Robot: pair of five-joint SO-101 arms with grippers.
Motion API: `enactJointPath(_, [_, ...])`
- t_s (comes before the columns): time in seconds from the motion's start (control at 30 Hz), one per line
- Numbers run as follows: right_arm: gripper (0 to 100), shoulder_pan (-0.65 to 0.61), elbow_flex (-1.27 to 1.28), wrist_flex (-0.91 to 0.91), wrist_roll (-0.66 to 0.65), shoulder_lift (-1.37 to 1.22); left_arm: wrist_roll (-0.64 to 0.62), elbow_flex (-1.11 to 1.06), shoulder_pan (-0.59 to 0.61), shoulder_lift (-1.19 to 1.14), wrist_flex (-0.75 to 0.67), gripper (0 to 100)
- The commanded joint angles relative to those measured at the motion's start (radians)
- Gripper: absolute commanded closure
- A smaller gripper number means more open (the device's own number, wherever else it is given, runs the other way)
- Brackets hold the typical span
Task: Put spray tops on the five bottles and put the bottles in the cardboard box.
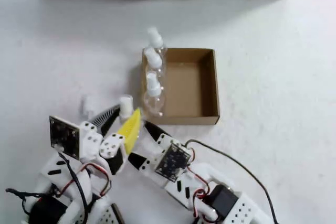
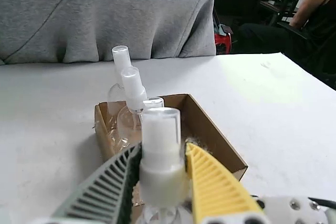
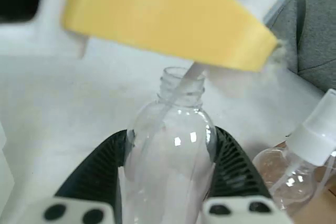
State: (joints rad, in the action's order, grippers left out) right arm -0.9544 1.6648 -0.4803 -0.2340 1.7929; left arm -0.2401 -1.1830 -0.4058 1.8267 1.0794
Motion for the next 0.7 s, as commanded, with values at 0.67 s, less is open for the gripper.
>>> enactJointPath(0.67, [98.4,0.067,0.006,0.019,0.009,0.010,-0.008,0.095,-0.005,0.007,0.135,73])
